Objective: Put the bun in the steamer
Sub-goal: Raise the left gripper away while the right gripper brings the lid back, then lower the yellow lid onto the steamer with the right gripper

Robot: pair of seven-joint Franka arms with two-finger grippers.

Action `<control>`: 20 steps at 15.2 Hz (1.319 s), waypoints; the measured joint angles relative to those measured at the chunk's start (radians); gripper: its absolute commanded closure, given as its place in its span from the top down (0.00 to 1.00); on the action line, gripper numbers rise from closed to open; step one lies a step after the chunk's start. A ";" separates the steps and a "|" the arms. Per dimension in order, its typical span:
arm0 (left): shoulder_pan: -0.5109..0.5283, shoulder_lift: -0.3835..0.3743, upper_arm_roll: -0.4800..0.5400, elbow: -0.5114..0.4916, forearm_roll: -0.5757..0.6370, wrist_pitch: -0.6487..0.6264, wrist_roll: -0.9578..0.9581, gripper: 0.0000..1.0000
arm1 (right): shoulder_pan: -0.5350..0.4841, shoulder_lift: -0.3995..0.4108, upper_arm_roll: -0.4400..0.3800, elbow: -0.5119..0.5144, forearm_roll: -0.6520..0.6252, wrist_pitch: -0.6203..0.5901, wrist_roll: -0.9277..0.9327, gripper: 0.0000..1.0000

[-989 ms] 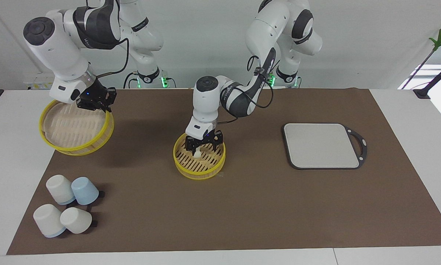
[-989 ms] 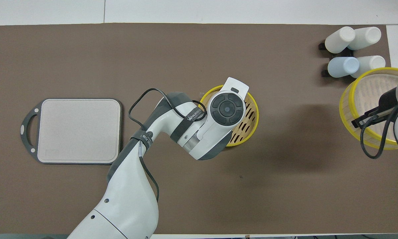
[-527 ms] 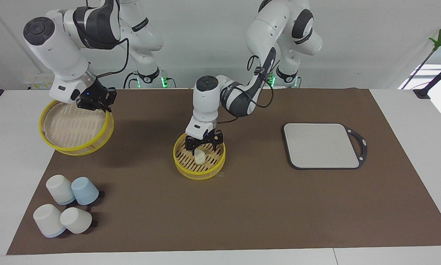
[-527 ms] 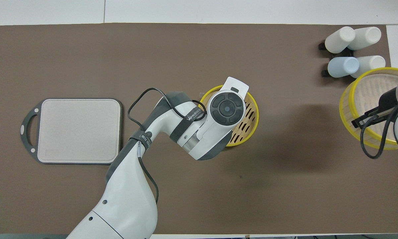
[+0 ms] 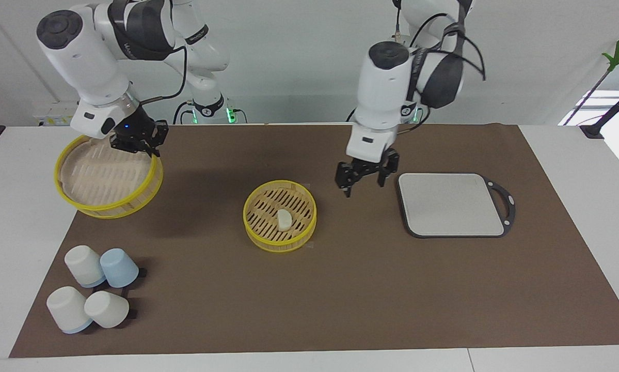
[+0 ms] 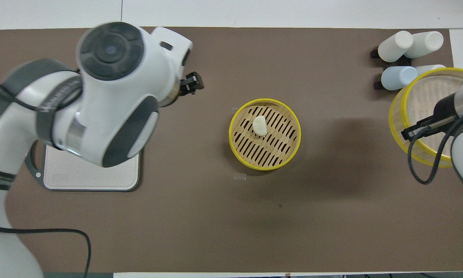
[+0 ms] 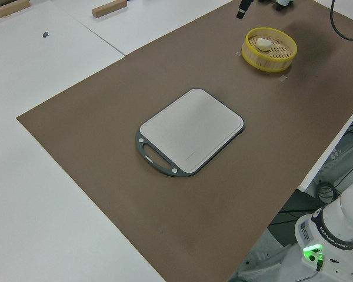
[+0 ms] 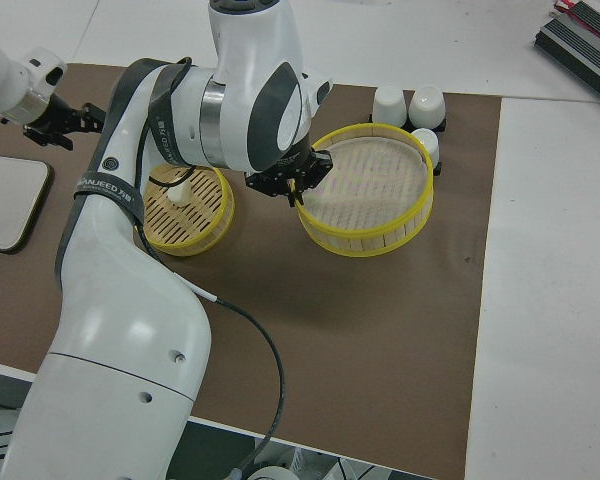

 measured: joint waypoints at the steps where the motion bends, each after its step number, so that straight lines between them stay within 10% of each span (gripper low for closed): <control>1: 0.058 -0.024 0.000 -0.001 -0.004 -0.031 0.072 1.00 | 0.074 0.008 0.003 0.017 0.000 0.013 0.104 0.00; 8: 0.381 -0.104 0.002 -0.007 -0.026 -0.169 0.582 1.00 | 0.457 0.295 0.014 0.206 -0.008 0.238 0.640 0.00; 20: 0.428 -0.222 -0.003 -0.116 -0.072 -0.210 0.687 1.00 | 0.576 0.453 0.012 0.168 -0.070 0.448 0.835 0.00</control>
